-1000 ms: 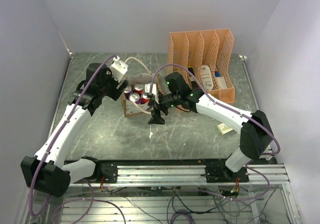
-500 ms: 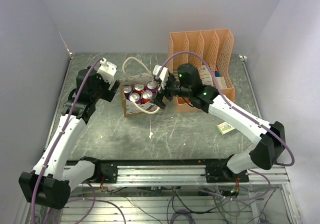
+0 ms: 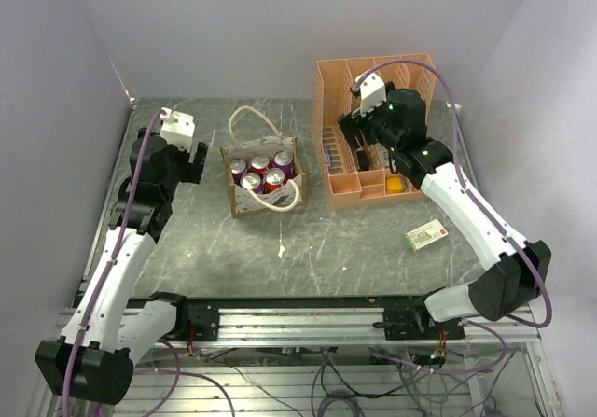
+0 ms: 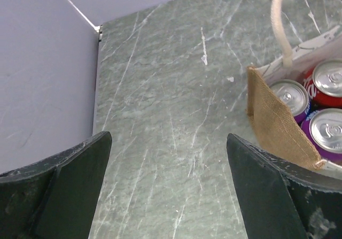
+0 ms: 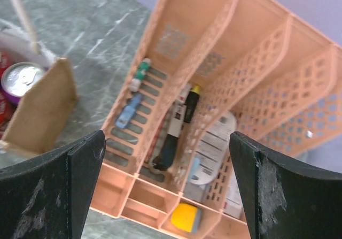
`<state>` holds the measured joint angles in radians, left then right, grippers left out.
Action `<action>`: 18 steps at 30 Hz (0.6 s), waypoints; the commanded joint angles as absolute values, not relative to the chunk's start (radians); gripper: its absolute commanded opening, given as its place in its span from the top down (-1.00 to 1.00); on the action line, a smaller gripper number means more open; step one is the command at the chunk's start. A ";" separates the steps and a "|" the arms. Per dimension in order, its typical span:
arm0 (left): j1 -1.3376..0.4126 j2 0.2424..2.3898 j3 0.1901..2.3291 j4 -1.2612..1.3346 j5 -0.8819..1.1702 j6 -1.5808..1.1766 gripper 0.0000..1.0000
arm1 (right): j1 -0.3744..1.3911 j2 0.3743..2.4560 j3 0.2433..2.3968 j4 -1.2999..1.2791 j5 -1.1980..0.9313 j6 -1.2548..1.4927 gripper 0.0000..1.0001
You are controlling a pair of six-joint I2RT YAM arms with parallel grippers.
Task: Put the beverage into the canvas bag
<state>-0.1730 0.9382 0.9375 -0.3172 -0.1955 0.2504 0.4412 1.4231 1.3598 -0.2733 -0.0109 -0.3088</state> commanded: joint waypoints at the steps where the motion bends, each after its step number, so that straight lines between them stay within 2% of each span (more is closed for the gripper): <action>1: -0.141 0.907 0.927 -0.232 -0.242 0.160 -0.98 | 0.437 1.370 1.385 -0.234 0.207 -0.344 -1.00; 9: -0.085 0.856 0.881 -0.190 -0.199 0.148 -0.98 | 0.422 1.283 1.336 -0.268 0.281 -0.288 -1.00; 18: -0.032 0.779 0.858 -0.195 -0.147 0.096 -0.98 | 0.348 1.117 1.108 -0.205 0.307 -0.217 -1.00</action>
